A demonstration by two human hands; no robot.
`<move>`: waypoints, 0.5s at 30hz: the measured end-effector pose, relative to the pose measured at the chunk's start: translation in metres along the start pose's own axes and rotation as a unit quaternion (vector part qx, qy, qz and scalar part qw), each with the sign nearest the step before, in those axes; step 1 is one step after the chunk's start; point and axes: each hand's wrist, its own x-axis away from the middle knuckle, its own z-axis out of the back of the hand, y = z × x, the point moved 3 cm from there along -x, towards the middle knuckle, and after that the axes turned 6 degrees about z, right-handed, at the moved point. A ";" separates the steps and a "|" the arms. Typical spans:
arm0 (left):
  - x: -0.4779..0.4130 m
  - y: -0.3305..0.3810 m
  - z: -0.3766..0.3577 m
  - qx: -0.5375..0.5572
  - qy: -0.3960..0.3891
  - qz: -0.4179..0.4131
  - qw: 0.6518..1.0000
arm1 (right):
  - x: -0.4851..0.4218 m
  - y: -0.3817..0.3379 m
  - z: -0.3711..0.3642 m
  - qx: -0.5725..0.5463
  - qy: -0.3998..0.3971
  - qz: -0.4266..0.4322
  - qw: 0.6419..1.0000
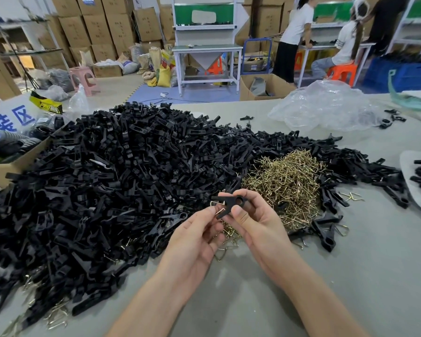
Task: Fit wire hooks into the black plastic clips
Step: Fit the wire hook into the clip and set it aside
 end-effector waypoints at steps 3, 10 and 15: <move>0.000 -0.001 0.002 -0.024 0.033 -0.047 0.998 | 0.002 0.001 -0.001 0.028 -0.005 0.007 1.000; 0.004 0.001 0.005 -0.109 0.098 -0.122 0.982 | 0.006 -0.005 -0.004 0.129 -0.030 0.042 0.990; 0.002 0.000 0.002 -0.076 0.034 -0.063 0.995 | 0.004 -0.003 -0.001 0.151 -0.028 0.047 0.987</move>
